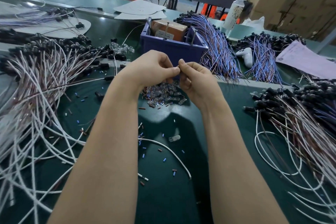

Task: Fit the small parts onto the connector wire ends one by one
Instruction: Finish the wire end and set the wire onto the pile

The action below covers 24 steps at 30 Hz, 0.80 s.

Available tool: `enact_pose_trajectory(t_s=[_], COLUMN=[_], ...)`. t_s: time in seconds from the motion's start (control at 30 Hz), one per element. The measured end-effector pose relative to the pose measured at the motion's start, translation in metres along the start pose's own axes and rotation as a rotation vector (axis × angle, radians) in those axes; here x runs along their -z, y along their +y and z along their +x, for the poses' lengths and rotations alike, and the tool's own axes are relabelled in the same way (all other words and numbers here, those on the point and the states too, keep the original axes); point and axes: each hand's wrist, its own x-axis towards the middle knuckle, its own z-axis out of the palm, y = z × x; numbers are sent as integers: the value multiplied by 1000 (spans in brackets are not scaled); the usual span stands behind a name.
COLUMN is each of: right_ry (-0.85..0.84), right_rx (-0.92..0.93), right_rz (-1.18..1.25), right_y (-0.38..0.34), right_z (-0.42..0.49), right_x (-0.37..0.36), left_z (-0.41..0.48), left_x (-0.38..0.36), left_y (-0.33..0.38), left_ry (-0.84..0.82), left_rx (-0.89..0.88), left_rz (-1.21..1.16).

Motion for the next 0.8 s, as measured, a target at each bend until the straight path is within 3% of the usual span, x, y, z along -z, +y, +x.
enact_pose_trajectory(t_s=[0.13, 0.17, 0.23, 0.33, 0.4, 0.57, 0.67, 0.8], right_ry=[180, 240, 284, 85, -50, 26, -26, -92], right_rx=[-92, -86, -7, 56, 34, -24, -167, -216], right_rz=[168, 136, -151, -713, -950, -1258, -1307, -1377], right_y=[-1, -1, 3, 9, 8, -5, -6, -7], right_z=[1, 0, -2, -3, -4, -6, -10, -11], right_x=[34, 40, 35, 7, 0, 11, 14, 11], left_z=[-11, -11, -9, -5, -5, -4, -5, -5], left_x=[18, 23, 24, 12, 9, 12, 12, 13], left_y=[-4, -5, -6, 4, 7, 10, 11, 10], left_ry=[-54, 0, 157, 224, 237, 324, 337, 325], left_rx=[11, 2, -15, -75, -119, -193, -215, -220], left_rz=[-14, -51, -141, -87, -2, 69, 14, -66])
